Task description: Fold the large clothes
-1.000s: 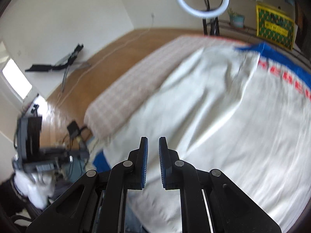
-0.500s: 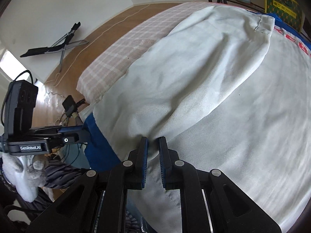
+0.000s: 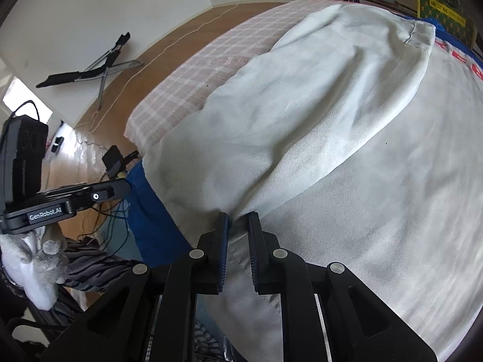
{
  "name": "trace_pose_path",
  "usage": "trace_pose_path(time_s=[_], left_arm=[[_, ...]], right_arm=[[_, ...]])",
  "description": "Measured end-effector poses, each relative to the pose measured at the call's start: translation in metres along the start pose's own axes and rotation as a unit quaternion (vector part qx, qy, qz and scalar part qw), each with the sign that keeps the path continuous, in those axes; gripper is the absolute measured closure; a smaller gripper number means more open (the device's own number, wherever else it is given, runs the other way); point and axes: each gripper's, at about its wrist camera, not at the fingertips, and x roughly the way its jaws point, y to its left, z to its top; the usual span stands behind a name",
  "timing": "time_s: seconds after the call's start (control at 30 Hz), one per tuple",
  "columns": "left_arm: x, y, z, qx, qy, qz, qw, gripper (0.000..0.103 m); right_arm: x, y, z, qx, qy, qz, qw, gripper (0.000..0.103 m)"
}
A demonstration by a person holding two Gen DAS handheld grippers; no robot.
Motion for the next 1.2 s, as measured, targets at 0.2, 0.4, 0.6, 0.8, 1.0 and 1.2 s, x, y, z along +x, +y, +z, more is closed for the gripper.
trace_pose_path(time_s=[0.2,0.4,0.6,0.8,1.0,1.2], left_arm=[[-0.02,0.007,0.011,-0.017,-0.065,-0.017,0.9976,0.044],[0.012,0.005,0.019,-0.027,-0.022,-0.018,0.9992,0.044],[0.027,0.001,0.021,-0.039,-0.001,-0.032,0.9987,0.048],[0.026,-0.017,0.017,0.001,-0.003,-0.015,0.9999,0.084],[0.011,-0.033,0.016,0.045,-0.04,-0.006,0.9982,0.09],[0.006,-0.035,0.016,0.043,-0.052,-0.016,0.9976,0.091]], right_arm=[[-0.027,0.006,0.001,-0.017,-0.035,0.0,0.999,0.092],[-0.022,0.008,0.002,-0.018,-0.029,-0.002,0.999,0.092],[-0.003,0.001,0.002,-0.006,-0.012,-0.006,1.0,0.091],[0.0,-0.001,0.002,-0.003,-0.011,-0.005,1.0,0.091],[-0.01,-0.003,0.005,0.007,-0.017,-0.014,1.0,0.085],[-0.065,-0.01,0.047,0.042,-0.1,-0.029,0.994,0.037]])
